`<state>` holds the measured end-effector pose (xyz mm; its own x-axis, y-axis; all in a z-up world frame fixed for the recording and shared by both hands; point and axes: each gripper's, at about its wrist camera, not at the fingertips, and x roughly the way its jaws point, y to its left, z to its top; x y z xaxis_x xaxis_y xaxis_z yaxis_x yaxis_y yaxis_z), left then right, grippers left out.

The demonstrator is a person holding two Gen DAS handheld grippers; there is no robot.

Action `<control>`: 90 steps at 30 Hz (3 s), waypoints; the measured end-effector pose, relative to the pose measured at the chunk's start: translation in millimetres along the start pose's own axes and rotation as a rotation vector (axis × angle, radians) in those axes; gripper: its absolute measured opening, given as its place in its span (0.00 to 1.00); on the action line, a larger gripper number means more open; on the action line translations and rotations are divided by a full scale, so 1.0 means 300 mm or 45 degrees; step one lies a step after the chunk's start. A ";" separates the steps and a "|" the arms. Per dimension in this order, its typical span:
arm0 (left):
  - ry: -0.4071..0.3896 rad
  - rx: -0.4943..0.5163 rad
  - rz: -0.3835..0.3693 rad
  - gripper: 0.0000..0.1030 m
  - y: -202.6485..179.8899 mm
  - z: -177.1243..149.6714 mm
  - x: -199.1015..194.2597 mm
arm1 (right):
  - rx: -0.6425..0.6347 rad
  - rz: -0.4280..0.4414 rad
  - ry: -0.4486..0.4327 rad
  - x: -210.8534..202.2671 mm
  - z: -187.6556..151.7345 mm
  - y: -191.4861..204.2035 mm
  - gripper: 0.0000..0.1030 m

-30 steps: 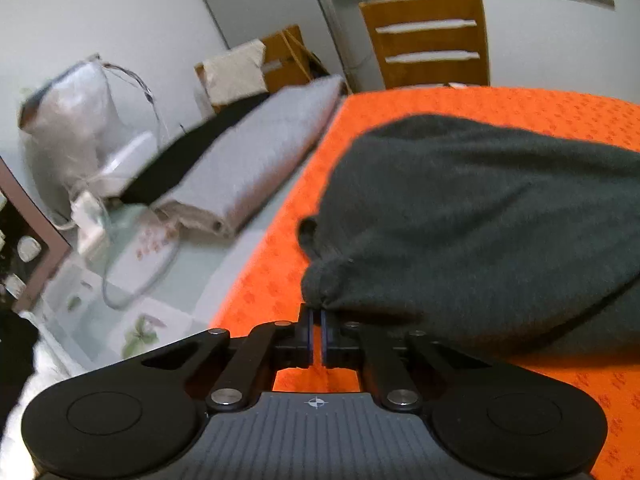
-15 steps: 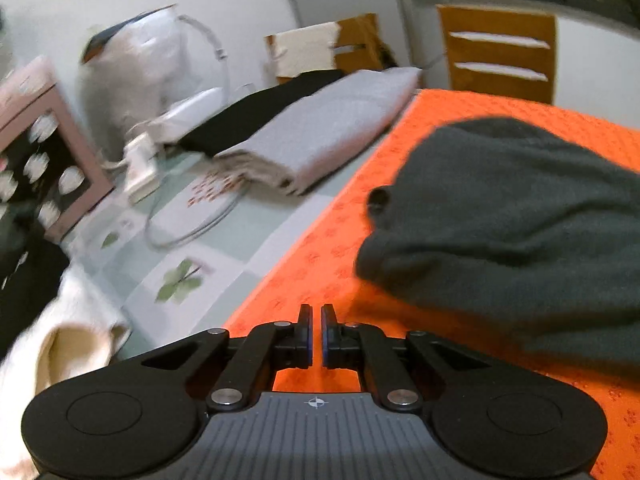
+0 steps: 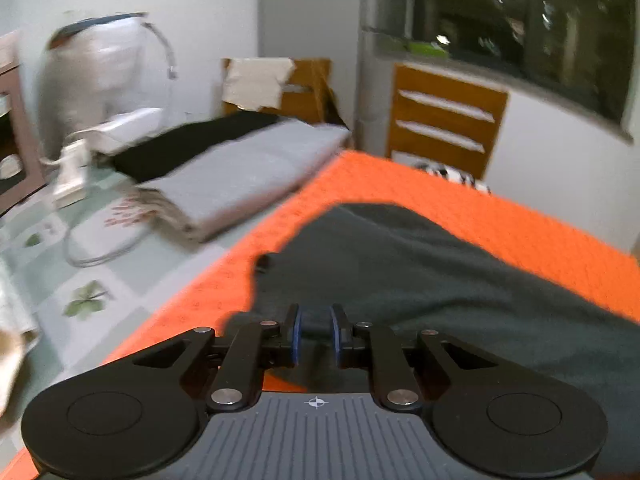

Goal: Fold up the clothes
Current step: 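Open the left gripper and move it off the collar, then grasp the shirt hem with the right gripper and lift it toward the collar, then grasp the hem end with the left gripper beside the right gripper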

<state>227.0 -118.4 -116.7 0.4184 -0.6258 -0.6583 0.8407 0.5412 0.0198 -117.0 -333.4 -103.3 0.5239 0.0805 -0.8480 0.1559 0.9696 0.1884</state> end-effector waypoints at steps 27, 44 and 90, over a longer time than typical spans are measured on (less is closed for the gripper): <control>-0.143 -0.386 0.507 0.28 -0.369 -0.114 -0.524 | -0.102 0.124 -0.014 -0.193 -0.289 -0.336 0.48; 0.015 -0.394 0.508 0.29 -1.074 -0.420 -0.684 | -0.357 0.325 0.032 -0.073 -0.403 -0.385 0.48; 0.101 0.068 0.320 0.28 -1.336 -0.606 -0.623 | -1.375 0.656 0.287 -0.116 -0.372 0.145 0.01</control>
<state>-250.8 -116.3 -138.5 0.5899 -0.4284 -0.6844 0.7315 0.6424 0.2284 -222.0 -268.1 -121.0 0.1452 0.4467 -0.8828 -0.8608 0.4969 0.1099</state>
